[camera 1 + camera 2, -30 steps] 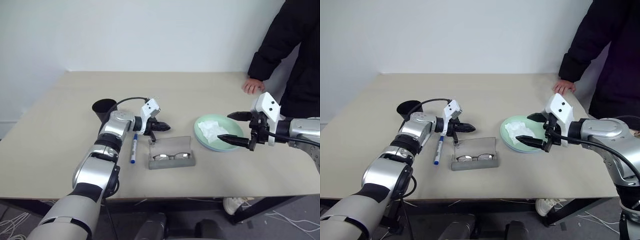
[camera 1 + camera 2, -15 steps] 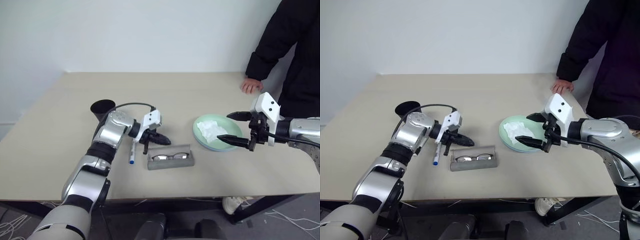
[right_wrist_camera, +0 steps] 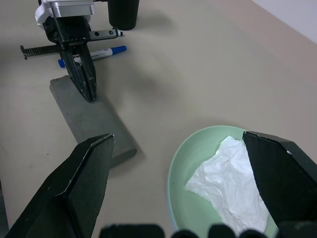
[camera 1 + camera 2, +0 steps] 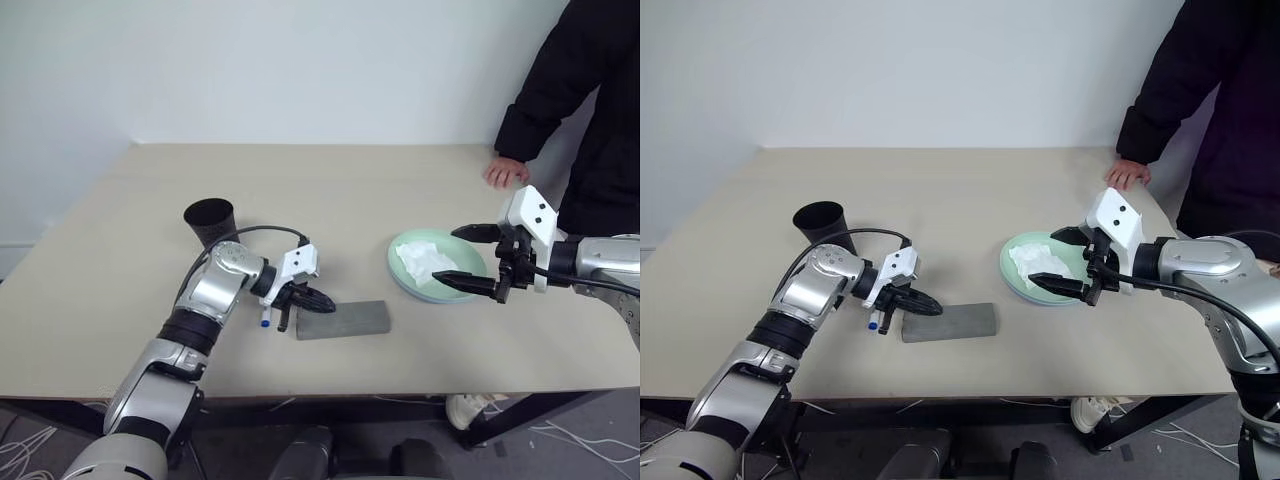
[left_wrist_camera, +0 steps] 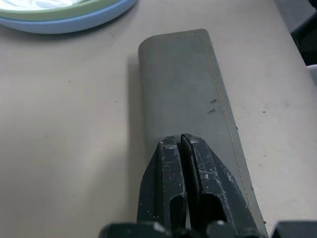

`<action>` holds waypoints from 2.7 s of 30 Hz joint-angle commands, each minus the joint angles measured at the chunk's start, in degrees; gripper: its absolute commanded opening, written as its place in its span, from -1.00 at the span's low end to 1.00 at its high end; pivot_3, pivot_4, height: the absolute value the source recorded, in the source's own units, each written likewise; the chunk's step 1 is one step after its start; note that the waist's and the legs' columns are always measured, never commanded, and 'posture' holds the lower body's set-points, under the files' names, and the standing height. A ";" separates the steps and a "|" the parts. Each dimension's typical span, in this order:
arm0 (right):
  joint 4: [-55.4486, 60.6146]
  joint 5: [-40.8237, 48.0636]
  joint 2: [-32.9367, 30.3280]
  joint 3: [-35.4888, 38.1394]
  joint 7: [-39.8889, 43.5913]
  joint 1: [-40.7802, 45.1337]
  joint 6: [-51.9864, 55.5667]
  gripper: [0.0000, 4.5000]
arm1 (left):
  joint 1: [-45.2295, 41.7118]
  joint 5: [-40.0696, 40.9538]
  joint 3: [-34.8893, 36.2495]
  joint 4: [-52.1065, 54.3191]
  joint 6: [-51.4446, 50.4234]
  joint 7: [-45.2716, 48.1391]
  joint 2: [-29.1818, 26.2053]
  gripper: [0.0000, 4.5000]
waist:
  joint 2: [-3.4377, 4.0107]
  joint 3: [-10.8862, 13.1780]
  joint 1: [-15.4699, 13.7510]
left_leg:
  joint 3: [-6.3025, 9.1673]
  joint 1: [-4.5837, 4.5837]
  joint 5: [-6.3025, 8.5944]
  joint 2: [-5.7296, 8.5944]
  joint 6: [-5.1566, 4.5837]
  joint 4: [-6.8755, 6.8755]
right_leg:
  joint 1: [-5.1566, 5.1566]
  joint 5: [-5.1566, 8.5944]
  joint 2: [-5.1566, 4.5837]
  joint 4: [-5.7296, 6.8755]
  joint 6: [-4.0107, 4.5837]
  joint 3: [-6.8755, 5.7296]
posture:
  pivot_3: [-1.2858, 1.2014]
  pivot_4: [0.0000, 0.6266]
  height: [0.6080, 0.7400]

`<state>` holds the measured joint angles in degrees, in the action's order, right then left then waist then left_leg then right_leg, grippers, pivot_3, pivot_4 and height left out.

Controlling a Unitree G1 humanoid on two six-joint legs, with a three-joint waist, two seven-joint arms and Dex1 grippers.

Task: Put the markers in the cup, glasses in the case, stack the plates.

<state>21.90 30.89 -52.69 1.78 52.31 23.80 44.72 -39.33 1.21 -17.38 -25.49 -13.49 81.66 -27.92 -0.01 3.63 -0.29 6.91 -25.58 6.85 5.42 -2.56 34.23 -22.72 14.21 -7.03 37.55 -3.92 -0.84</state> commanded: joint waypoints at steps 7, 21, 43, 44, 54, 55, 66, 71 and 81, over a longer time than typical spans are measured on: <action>1.07 0.29 -0.13 1.05 0.02 1.00 -0.10 1.00 | -3.55 4.17 7.49 10.88 -12.02 -9.99 -2.74 -0.96 | -0.01 0.01 0.07 | 0.00 -0.04 0.00 0.00 0.00 -0.04 | -0.11 0.00 0.02 0.01 0.00 0.03 | 0.03 -1.00 0.80; 0.14 0.24 1.00 -0.49 0.65 1.78 -0.44 1.00 | 3.37 6.73 13.08 28.46 -30.64 -24.01 -8.69 0.69 | 0.00 0.02 -0.06 | 0.00 -0.03 0.00 0.00 0.00 -0.06 | -0.12 0.00 0.04 0.02 0.00 0.05 | 0.03 -1.00 0.80; -1.40 -1.32 2.66 -1.94 1.08 3.20 -1.47 1.00 | -9.91 3.60 2.35 12.68 -61.32 -37.09 -14.66 0.69 | -0.02 0.05 0.00 | -0.02 -0.07 0.00 0.01 0.01 -0.21 | -0.38 -0.01 0.09 0.06 -0.01 0.13 | 0.03 -1.00 0.80; -1.43 -1.37 2.65 -1.91 1.05 3.19 -1.46 1.00 | -10.33 3.57 2.27 11.57 -61.66 -37.55 -14.78 0.69 | -0.02 0.05 -0.01 | -0.02 -0.07 0.00 0.01 0.01 -0.21 | -0.38 -0.01 0.09 0.06 -0.01 0.13 | 0.03 -1.00 0.80; -1.54 -1.50 2.74 -2.04 1.14 3.59 -1.36 1.00 | -11.67 4.01 2.14 6.03 -62.37 -41.29 -13.10 0.69 | -0.03 0.04 -0.04 | -0.03 -0.09 0.00 0.02 0.01 -0.20 | -0.37 -0.01 0.05 0.06 -0.01 0.12 | 0.03 -1.00 0.80; -1.59 -1.51 2.80 -2.10 1.13 3.72 -1.35 1.00 | -11.68 4.08 2.26 5.76 -61.98 -41.53 -12.74 0.69 | -0.03 0.04 -0.04 | -0.03 -0.09 0.00 0.02 0.01 -0.20 | -0.37 -0.01 0.05 0.06 -0.01 0.12 | 0.03 -1.00 0.80; -1.72 -1.82 3.28 -2.15 0.97 4.09 -1.36 1.00 | -11.81 3.54 2.81 1.67 -56.67 -44.69 -9.35 0.69 | -0.05 0.04 0.00 | -0.03 -0.09 0.00 0.02 0.01 -0.19 | -0.39 -0.02 0.06 0.06 -0.02 0.13 | 0.03 -1.00 0.80; -1.44 -1.81 3.31 -1.98 0.73 3.78 -1.28 1.00 | -11.72 2.97 2.52 -0.79 -54.78 -45.34 -9.50 0.69 | -0.06 0.03 -0.01 | -0.03 -0.09 0.00 0.02 0.01 -0.18 | -0.38 -0.02 0.06 0.06 -0.02 0.12 | 0.03 -1.00 0.80; -1.16 -1.58 3.25 -1.78 0.54 3.76 -1.07 1.00 | -10.61 2.94 1.91 -3.93 -52.72 -45.22 -9.40 0.69 | -0.06 0.03 -0.01 | -0.03 -0.09 0.00 0.02 0.01 -0.17 | -0.37 -0.03 0.06 0.07 -0.03 0.12 | 0.03 -1.00 0.80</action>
<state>19.60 29.26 -49.21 -1.62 53.11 26.39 44.18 -48.97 5.03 -16.27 -29.75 -66.83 36.33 -37.09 -0.07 3.66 -0.30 6.88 -25.68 6.85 5.44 -2.55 34.06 -23.09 14.17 -6.97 37.62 -3.96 -0.72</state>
